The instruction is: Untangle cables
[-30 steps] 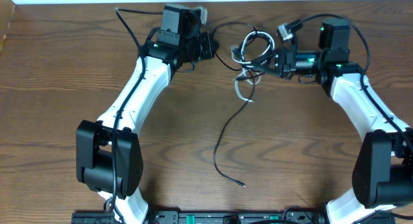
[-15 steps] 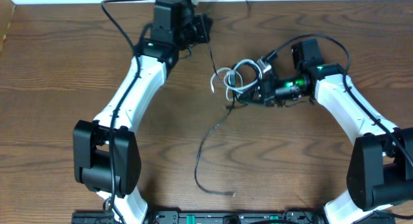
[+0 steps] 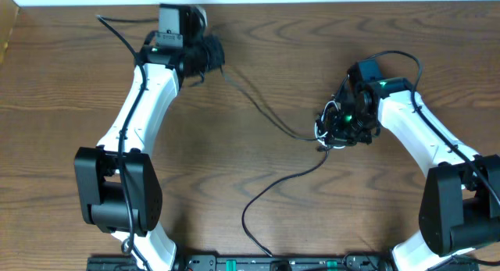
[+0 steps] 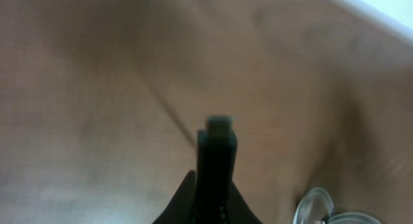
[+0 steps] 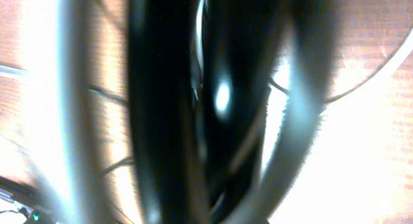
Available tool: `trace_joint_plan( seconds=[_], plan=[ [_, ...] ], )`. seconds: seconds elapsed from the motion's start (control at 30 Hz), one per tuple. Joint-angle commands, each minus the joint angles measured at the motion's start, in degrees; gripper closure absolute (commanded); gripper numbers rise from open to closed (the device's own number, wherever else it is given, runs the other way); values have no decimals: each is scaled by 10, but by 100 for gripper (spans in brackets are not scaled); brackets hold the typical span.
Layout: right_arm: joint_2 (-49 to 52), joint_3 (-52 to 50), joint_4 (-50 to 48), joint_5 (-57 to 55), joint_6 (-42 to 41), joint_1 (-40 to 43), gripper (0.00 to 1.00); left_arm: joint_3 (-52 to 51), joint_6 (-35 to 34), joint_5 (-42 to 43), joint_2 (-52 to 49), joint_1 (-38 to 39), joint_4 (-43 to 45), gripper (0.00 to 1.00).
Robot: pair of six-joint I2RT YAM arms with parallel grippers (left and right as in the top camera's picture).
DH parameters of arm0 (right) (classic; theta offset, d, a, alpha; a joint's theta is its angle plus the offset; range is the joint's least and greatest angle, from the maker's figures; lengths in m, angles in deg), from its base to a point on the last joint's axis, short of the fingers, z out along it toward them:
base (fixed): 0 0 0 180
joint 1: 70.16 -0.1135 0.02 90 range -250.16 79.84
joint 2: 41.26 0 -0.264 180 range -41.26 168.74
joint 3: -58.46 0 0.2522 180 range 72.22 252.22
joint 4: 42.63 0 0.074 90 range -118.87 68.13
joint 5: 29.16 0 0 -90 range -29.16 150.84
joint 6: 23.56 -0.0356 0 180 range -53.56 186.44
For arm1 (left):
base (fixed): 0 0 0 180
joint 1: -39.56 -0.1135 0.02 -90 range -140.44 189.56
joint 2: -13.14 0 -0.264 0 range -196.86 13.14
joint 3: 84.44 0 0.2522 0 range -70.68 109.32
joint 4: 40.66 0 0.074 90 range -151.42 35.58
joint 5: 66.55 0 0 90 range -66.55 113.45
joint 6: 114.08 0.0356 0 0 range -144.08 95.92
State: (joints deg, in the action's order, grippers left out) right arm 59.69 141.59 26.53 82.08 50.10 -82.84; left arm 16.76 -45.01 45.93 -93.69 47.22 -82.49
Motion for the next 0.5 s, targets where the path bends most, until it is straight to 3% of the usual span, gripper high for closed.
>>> trace_joint_plan(
  seconds=[0.0, 0.13, 0.2, 0.23, 0.33, 0.47],
  plan=[
    [-13, 2, -29, 57, -8, -4, 98, 9, 75, -3, 17, 20, -66, 92],
    [-13, 10, -39, 92, -8, 0, 82, 9, 158, 46, 17, 36, -106, 83],
    [-14, 14, -39, 110, -8, 3, 76, 9, 160, 61, 17, 38, -112, 73],
    [-16, 16, -40, 125, -5, 8, 70, 9, 160, 71, 17, 38, -117, 63],
    [-24, 18, -34, 154, 3, 22, 58, 9, 160, 85, 17, 38, -133, 50],
    [-34, 18, -26, 154, 2, 54, 55, 9, 175, 88, 17, 41, -158, 43]
  ],
)
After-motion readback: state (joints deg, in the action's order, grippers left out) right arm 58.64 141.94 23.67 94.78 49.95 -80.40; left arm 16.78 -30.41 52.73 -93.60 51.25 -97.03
